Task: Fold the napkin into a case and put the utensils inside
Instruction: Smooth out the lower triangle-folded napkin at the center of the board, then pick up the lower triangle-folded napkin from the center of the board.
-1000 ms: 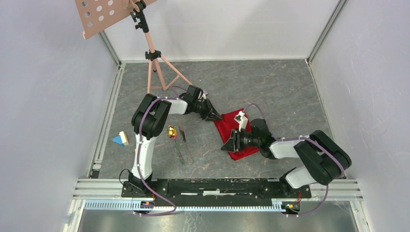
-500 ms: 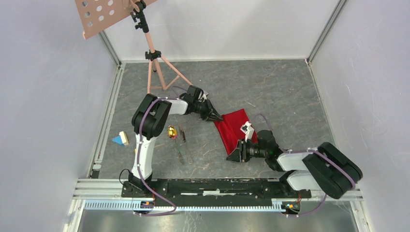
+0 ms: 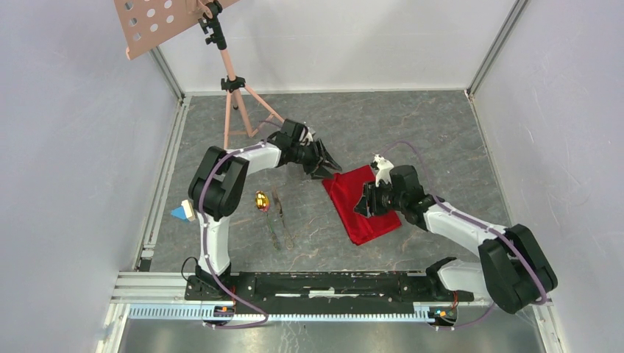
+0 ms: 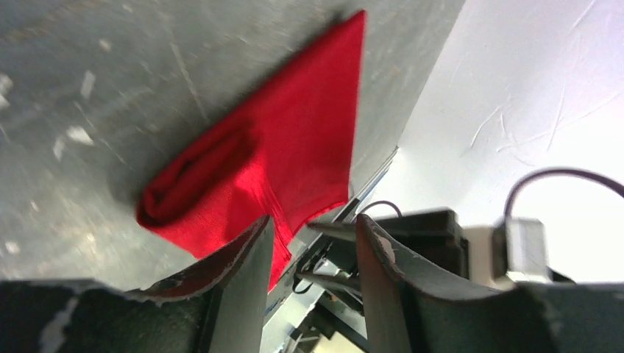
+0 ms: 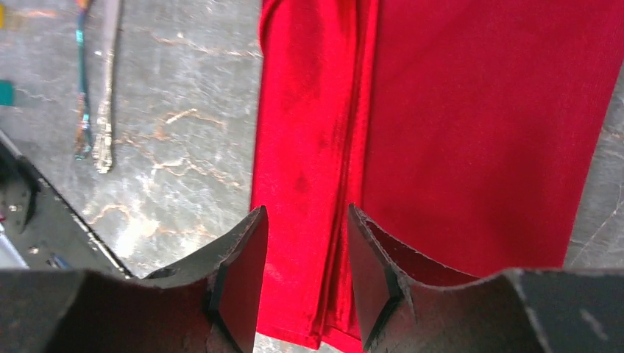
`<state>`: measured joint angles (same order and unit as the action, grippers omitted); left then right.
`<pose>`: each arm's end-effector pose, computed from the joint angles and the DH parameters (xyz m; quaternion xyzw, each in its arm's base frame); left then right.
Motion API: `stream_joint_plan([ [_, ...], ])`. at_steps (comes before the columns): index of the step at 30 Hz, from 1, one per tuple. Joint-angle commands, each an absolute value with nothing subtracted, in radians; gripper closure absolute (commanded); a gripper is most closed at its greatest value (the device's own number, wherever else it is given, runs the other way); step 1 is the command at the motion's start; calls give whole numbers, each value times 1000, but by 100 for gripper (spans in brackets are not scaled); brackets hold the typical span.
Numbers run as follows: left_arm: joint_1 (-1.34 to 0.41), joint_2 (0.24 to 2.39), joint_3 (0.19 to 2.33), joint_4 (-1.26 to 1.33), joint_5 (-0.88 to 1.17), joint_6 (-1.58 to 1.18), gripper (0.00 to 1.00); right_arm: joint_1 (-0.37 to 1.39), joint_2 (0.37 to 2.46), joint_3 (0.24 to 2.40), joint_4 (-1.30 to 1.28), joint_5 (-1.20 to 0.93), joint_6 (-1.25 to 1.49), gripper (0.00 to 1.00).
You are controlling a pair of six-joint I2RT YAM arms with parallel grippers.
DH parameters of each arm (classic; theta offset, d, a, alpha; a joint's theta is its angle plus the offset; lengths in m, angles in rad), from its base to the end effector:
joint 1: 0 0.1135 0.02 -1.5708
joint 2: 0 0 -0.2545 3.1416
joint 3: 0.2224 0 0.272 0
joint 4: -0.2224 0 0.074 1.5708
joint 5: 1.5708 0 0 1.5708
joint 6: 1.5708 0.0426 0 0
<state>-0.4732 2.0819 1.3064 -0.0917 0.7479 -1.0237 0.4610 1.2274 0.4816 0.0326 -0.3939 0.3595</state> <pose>0.3820 -0.2281 0.1123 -0.1164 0.8752 -0.4696 0.0017 0.2217 0.1283 0.1430 -0.1265 0.8866 0.3258 0.3029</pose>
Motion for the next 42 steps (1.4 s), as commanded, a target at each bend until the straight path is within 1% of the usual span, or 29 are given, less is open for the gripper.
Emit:
stream_joint_plan([
  [1,-478,1902,1350,-237,694,-880,46,485,1284,497,-53,-318,317,51],
  [3,-476,1849,1329,-304,656,-822,44,524,1310,489,-36,-280,345,52],
  [7,-476,1729,1224,-367,599,-749,42,629,1350,468,-8,-128,462,57],
  [9,-476,1671,1175,-400,566,-719,41,696,1380,466,70,-105,535,57],
  [12,-476,1597,1116,-446,520,-685,39,779,1438,486,180,-124,635,56],
  [15,-476,1542,1087,-487,488,-659,36,802,1462,543,241,-169,653,54],
  [17,-480,1514,1067,-500,484,-659,35,798,1448,601,180,-151,596,48],
  [19,-495,1489,1045,-500,480,-668,33,784,1415,657,67,-97,515,42],
  [21,-529,1472,1031,-502,460,-677,31,730,1360,654,6,-104,455,38],
  [23,-589,1469,1026,-502,428,-697,30,634,1279,601,-22,-146,424,36],
  [25,-675,1482,1039,-502,384,-720,29,521,1207,550,-57,-183,390,34],
  [27,-765,1519,1069,-496,336,-749,29,430,1154,523,-102,-173,328,29],
  [28,-803,1548,1077,-479,324,-777,28,379,1143,519,-124,-159,297,27],
  [30,-887,1603,1093,-429,306,-837,23,263,1142,518,-154,-154,263,23],
  [32,-959,1658,1155,-440,247,-862,22,116,1162,512,-146,-229,260,21],
  [34,-1025,1720,1253,-531,149,-862,21,12,1195,509,-133,-323,285,21],
  [36,-1094,1796,1360,-620,58,-851,21,-31,1209,501,-105,-368,306,21],
  [42,-1224,2054,1718,-900,-111,-789,27,-34,1167,450,-39,-378,331,20],
])
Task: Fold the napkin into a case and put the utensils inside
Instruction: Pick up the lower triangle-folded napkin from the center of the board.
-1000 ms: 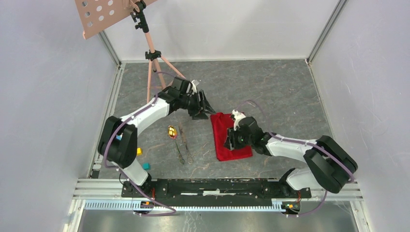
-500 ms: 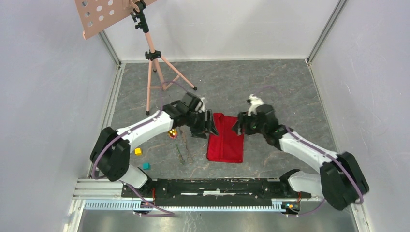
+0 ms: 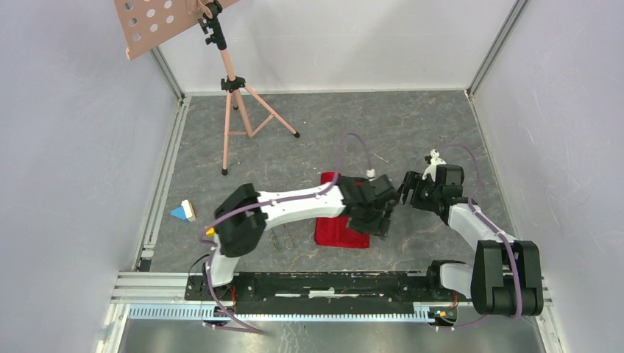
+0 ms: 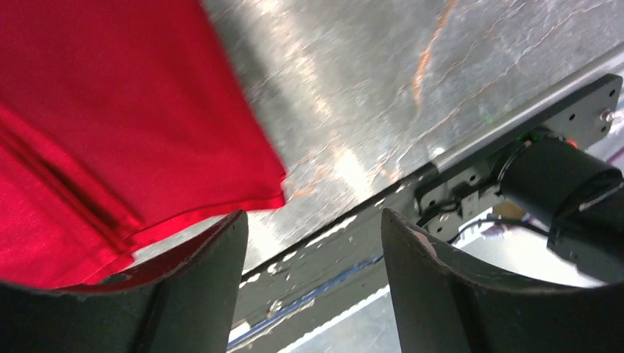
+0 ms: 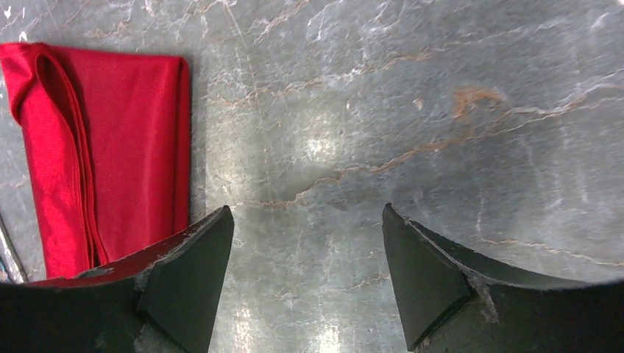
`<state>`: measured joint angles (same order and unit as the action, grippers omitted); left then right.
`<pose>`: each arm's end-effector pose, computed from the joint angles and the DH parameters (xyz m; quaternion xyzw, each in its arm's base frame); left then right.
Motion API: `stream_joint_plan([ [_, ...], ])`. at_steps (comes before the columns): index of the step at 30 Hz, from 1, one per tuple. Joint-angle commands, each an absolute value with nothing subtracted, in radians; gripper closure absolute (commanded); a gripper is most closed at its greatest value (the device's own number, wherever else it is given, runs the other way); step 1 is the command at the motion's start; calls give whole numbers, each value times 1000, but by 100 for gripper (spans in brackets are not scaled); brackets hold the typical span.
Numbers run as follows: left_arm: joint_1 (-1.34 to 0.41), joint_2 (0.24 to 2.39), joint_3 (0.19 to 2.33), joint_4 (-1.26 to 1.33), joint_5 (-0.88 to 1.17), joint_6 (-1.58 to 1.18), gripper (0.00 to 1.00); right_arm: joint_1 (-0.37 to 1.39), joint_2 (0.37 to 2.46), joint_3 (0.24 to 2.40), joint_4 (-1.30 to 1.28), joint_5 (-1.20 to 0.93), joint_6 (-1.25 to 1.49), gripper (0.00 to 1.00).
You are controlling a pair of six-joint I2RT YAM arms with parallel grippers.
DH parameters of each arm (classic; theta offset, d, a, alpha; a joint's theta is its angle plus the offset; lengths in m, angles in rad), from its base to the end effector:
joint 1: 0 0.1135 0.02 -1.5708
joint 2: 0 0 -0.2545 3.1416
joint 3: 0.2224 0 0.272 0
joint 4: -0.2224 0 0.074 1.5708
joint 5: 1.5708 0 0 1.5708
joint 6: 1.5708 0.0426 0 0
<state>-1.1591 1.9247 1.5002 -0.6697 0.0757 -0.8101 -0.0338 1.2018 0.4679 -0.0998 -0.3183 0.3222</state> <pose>0.1684 -0.3936 0.1941 0.1774 0.9547 -0.2168 0.0999 0.2426 0.0051 0.1330 0.1069 0.9166 0.1974 0.3308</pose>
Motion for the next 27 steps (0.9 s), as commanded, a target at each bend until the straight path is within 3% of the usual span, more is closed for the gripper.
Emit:
stream_joint_plan([
  [1,-1240,2099,1770,-945,-148,-776,28,-35,1163,448,-45,-381,326,20],
  [6,-1279,2221,1927,-1055,-223,-775,33,-35,1124,417,-52,-396,323,20],
  [27,-1305,2269,1922,-1052,-296,-843,43,-39,1046,314,-73,-409,304,21],
])
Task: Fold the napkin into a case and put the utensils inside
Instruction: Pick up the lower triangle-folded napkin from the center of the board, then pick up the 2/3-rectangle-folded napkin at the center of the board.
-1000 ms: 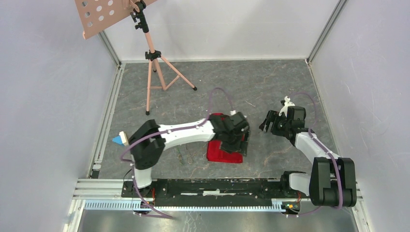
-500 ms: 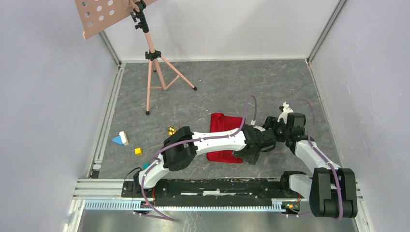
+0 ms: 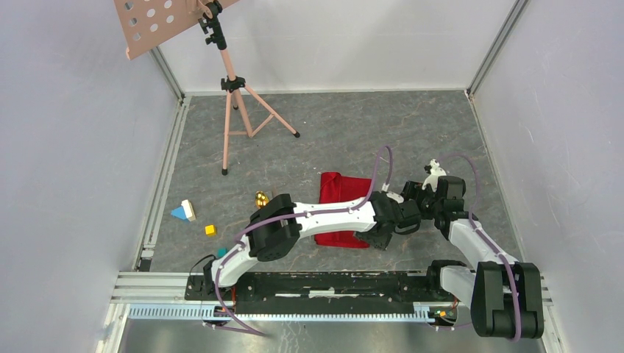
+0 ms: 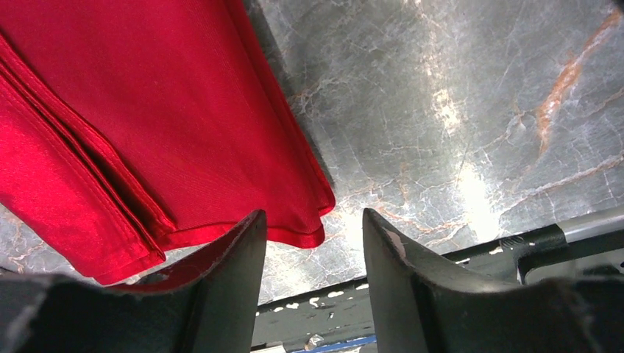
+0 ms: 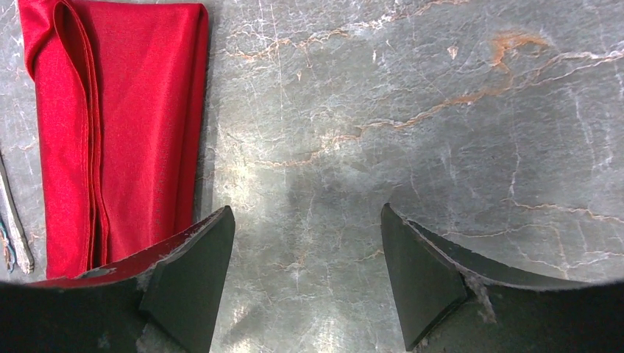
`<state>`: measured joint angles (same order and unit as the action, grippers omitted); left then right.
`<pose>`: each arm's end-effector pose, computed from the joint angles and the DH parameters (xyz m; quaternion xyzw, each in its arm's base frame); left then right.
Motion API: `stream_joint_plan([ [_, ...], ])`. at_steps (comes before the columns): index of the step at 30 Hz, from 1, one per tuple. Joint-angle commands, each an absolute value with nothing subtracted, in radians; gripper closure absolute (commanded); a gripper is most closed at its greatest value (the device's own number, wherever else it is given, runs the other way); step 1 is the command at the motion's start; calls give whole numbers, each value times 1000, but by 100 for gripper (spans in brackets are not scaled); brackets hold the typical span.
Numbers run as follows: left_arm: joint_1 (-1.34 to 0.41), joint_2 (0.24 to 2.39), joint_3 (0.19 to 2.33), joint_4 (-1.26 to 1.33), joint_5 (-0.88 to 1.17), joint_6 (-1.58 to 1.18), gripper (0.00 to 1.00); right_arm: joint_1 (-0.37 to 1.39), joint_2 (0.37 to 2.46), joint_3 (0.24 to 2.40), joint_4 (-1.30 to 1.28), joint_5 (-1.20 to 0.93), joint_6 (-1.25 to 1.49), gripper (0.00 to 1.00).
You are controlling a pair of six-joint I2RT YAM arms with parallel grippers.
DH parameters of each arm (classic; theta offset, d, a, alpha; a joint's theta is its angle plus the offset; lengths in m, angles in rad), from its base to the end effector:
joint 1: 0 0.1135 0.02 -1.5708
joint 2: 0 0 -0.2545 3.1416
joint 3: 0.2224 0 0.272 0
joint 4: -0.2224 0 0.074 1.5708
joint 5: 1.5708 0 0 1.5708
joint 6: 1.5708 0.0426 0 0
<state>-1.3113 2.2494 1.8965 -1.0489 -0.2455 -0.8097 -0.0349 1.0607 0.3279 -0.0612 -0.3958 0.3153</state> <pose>0.1303 -0.4505 0.1625 0.2354 0.9606 -0.0135 0.1474 0.2129 0.0090 0.1219 0.0848 0.9065 0.2321 0.3422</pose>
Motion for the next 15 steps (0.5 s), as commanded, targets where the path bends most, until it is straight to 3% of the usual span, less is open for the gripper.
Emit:
stream_joint_plan([
  [1,-1302,2268,1916,-1045,-295,-841,45,-38,1043,314,-74,-413,305,21],
  [9,-1286,2276,1869,-984,-265,-833,53,-44,1058,317,-70,-429,309,19],
  [15,-1282,2265,1803,-926,-237,-839,53,-69,1099,333,-68,-426,304,17],
])
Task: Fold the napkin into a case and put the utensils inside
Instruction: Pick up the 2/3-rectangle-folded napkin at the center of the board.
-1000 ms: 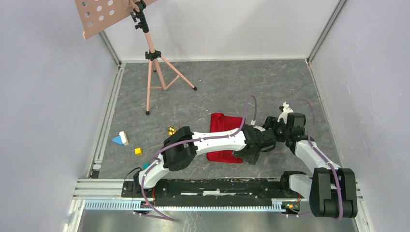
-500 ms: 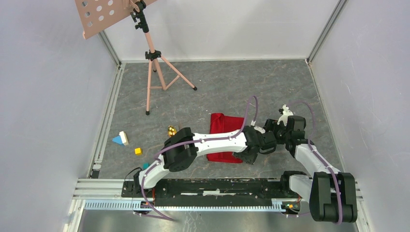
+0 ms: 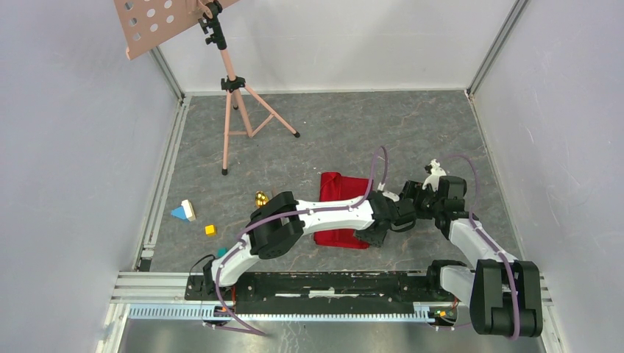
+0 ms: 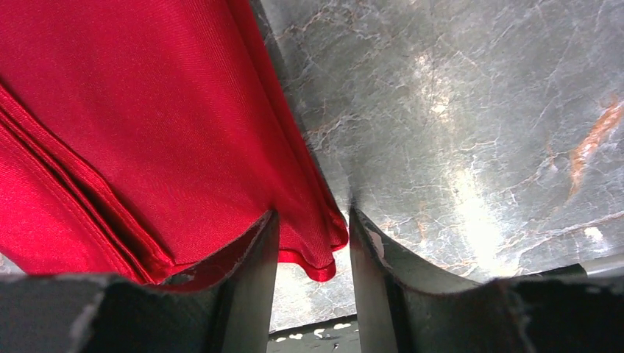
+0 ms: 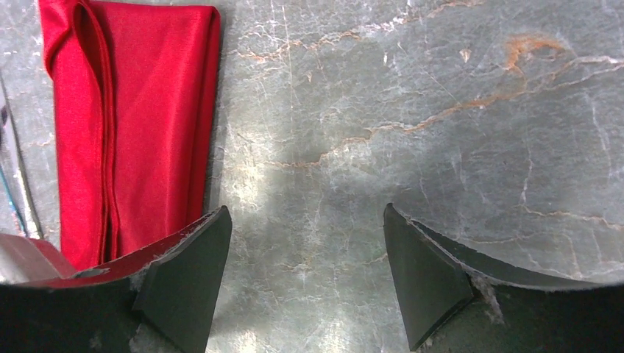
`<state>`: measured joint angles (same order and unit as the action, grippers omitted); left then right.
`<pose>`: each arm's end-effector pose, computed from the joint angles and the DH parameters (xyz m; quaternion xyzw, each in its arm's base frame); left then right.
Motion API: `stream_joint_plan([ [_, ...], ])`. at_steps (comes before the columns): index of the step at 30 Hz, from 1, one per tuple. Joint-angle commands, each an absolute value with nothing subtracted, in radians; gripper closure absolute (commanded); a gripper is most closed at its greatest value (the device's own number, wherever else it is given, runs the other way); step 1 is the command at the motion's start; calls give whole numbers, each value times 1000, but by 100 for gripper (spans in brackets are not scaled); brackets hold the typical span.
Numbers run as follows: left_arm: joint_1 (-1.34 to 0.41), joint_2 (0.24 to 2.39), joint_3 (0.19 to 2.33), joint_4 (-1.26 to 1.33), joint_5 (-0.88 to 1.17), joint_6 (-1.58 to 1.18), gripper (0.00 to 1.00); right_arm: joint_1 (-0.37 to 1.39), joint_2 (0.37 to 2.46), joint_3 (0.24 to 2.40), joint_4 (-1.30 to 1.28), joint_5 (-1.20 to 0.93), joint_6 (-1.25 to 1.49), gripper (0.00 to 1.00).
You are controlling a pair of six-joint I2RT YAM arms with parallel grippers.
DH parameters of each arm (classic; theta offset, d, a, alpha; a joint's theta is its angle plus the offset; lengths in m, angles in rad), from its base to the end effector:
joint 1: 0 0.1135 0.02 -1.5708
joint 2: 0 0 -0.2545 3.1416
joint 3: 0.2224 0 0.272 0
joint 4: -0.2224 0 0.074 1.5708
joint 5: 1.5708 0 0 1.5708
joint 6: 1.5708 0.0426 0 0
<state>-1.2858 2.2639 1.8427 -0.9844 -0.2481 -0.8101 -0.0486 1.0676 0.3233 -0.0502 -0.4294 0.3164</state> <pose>0.1417 -0.4464 0.1418 0.2231 0.9635 -0.0094 0.1477 0.2127 0.0074 0.1204 0.0848 0.9040 0.2448 0.3402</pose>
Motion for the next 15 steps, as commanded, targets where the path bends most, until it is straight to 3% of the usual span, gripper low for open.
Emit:
stream_joint_plan([
  [1,-1281,2265,1799,-925,-239,-838,54,-75,1103,339,-71,-425,302,17],
  [5,-1279,2255,1786,-925,-251,-833,73,-82,1117,358,-77,-427,299,15],
  [8,-1272,2221,1768,-916,-267,-831,95,-82,1135,364,-82,-446,285,13],
  [15,-1253,2053,1634,-812,-261,-829,98,-80,1180,326,38,-575,414,7],
])
